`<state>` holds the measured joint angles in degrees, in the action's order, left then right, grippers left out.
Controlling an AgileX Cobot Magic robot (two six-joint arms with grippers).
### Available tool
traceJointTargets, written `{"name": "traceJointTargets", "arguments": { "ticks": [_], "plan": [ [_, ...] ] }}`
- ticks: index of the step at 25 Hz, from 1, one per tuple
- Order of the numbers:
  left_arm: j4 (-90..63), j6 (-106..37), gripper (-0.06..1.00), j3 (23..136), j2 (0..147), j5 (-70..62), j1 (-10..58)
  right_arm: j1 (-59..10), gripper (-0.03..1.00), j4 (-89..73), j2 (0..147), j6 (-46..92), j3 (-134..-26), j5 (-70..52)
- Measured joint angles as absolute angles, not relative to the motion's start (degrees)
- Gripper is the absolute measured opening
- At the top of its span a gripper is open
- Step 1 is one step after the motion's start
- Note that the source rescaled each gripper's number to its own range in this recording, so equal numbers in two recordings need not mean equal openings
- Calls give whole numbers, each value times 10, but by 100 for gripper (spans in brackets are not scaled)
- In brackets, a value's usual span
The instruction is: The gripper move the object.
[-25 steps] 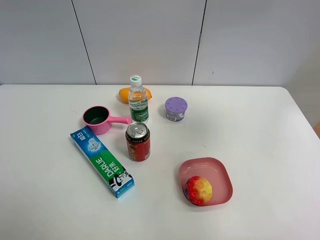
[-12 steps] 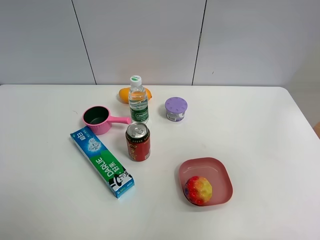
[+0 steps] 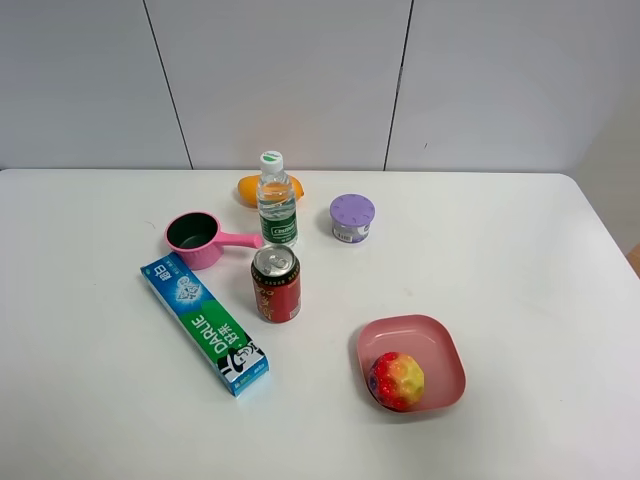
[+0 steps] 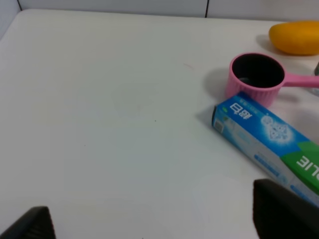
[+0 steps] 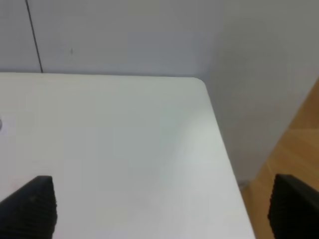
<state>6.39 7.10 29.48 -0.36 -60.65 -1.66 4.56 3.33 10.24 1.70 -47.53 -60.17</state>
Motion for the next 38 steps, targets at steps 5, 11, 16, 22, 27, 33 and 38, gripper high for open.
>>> {"name": "traceJointTargets", "arguments": {
  "ticks": [5, 11, 16, 22, 27, 33, 38],
  "plan": [
    [64, 71, 100, 295, -4, -607, -17, 46, 97, 17, 46, 0, -381, -567],
    [64, 71, 100, 295, -4, -607, -17, 46, 97, -12, 39, 0, -303, -558],
    [64, 71, 100, 295, -4, -607, -17, 46, 97, -12, 39, 0, -301, -560],
    [64, 71, 100, 295, -4, -607, -17, 46, 97, -7, 39, 0, -286, -607],
    [64, 71, 100, 295, -4, -607, -17, 46, 97, -6, 39, 0, -286, -607],
    [64, 71, 100, 295, -4, -607, -17, 44, 97, -6, 31, 0, -286, -607],
    [64, 71, 100, 295, -4, -607, -17, 44, 97, -6, -2, 0, -286, -607]
  ]
}}
